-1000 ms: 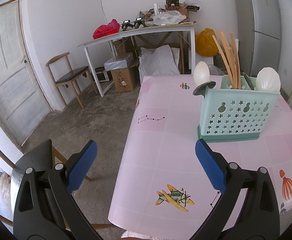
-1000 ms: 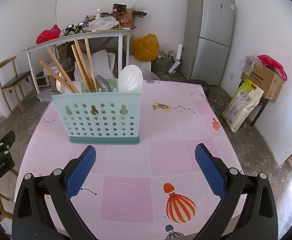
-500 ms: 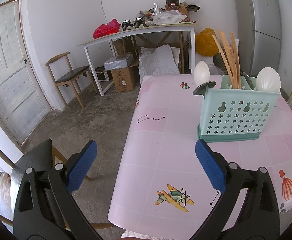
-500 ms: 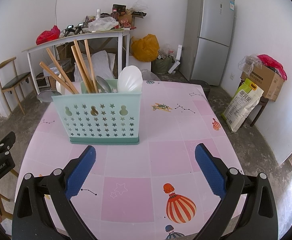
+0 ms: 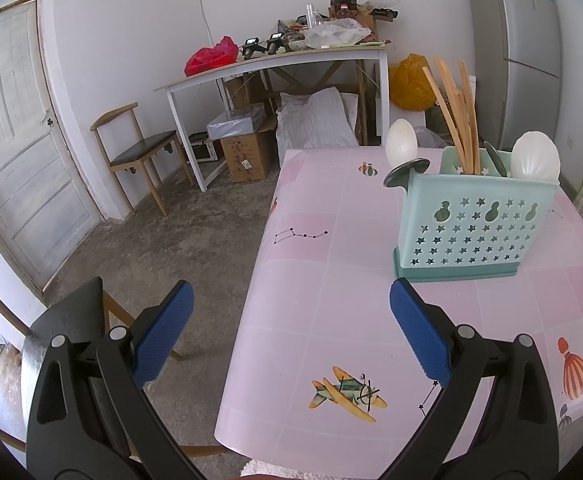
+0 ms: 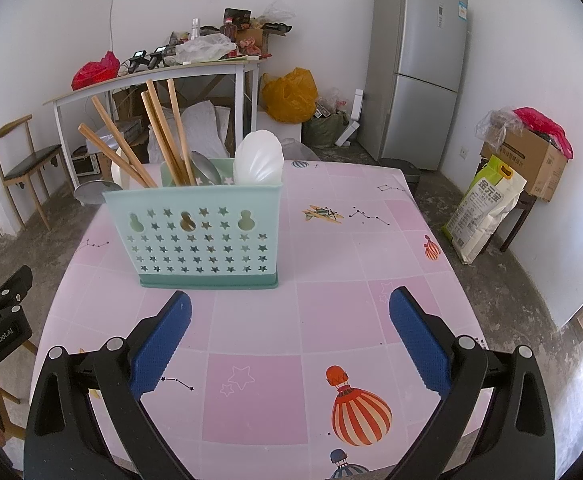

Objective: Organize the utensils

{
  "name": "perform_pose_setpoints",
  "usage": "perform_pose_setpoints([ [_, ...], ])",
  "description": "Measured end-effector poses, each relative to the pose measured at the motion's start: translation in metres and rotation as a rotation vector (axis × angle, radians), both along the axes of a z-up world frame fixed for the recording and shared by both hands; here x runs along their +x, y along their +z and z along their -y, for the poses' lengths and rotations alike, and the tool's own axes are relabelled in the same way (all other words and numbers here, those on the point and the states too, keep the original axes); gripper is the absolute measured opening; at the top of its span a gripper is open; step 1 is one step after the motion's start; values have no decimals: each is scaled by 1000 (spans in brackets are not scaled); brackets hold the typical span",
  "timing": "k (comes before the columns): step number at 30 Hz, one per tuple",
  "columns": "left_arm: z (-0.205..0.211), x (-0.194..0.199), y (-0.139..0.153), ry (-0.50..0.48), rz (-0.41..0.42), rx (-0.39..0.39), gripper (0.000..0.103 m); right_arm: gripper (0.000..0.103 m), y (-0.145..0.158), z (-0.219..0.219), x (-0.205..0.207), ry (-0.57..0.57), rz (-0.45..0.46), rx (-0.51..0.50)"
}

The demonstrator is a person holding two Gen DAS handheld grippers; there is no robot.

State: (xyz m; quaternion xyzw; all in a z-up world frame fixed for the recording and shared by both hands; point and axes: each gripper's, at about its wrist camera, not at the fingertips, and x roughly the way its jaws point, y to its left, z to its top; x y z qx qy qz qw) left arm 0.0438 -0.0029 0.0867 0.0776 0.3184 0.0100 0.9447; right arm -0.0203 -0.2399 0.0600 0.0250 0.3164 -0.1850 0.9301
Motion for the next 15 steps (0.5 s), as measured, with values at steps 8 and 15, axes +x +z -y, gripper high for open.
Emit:
perform_pose_setpoints([
  [8, 0, 0, 0, -1, -2, -1, 95, 96, 1, 0, 0, 0, 0, 0],
  [15, 3, -7, -6, -9, -10, -1, 95, 96, 0, 1, 0, -1, 0, 0],
])
